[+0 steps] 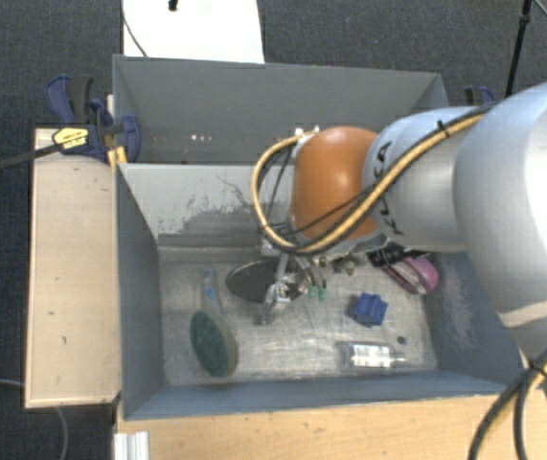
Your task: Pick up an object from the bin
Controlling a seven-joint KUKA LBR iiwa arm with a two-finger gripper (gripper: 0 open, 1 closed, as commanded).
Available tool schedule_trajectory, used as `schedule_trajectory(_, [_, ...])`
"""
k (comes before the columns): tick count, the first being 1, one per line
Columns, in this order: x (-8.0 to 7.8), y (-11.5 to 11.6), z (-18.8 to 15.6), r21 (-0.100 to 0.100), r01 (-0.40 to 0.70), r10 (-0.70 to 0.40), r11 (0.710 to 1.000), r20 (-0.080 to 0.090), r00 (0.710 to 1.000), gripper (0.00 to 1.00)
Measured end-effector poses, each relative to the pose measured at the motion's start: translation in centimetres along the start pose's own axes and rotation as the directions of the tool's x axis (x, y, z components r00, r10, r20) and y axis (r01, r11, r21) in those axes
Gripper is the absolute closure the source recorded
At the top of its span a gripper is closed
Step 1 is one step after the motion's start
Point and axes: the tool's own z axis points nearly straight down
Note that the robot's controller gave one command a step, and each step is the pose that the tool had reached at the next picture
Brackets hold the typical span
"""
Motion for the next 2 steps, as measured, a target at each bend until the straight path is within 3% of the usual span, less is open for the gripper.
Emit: schedule_trajectory(2, [-0.21, 0.22, -0.26, 0.0, -0.01, 0.01, 1.0, 0.002, 1.0, 0.0])
